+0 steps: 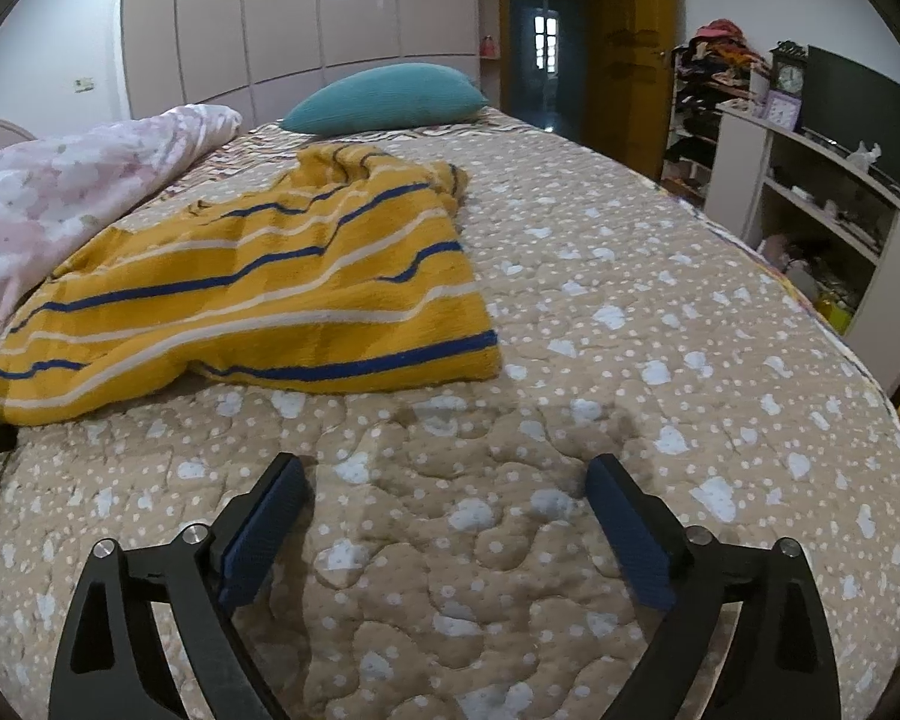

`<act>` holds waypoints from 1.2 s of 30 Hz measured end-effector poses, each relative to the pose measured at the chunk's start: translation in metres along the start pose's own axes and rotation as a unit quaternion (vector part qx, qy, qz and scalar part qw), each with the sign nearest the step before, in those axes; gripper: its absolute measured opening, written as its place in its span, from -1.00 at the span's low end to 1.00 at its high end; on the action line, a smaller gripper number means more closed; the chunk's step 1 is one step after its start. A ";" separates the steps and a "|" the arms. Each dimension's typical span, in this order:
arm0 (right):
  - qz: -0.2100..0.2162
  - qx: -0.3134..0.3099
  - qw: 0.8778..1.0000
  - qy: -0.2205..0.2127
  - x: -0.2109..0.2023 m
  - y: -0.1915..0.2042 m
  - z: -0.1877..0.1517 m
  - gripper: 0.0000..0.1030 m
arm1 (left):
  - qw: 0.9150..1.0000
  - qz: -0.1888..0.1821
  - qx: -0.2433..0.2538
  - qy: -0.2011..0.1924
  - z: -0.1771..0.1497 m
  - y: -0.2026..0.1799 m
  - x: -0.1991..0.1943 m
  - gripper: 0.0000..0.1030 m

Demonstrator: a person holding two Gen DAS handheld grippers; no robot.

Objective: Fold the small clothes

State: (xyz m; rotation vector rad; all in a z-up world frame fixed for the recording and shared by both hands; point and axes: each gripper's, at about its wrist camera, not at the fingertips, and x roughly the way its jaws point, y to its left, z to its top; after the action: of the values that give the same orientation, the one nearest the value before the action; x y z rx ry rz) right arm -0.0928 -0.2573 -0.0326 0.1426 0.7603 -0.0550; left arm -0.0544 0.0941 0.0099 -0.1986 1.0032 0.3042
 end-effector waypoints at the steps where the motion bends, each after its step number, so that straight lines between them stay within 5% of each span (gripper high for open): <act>1: 0.009 -0.001 1.000 0.004 0.001 -0.001 0.000 0.97 | 1.000 -0.012 -0.008 -0.001 -0.003 -0.002 -0.007 0.94; 5: 0.021 -0.006 1.000 0.010 0.002 -0.001 -0.002 1.00 | 0.996 -0.077 -0.030 -0.035 -0.022 -0.015 -0.057 0.94; 13: 0.020 -0.009 1.000 0.004 -0.002 0.004 -0.007 1.00 | 0.987 -0.067 0.018 -0.147 -0.038 -0.030 -0.152 0.94; 22: 0.011 -0.018 1.000 -0.005 -0.005 0.009 -0.012 1.00 | 0.985 -0.035 0.084 -0.144 -0.062 -0.053 -0.159 0.94; 36: 0.008 -0.019 1.000 -0.008 -0.006 0.011 -0.015 1.00 | 0.982 -0.035 0.121 -0.140 -0.073 -0.073 -0.161 0.94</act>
State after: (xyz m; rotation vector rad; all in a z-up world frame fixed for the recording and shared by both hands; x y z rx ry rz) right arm -0.1062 -0.2438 -0.0377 0.1111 0.7438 -0.0266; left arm -0.1680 -0.0226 0.1099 0.0296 0.7436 0.1392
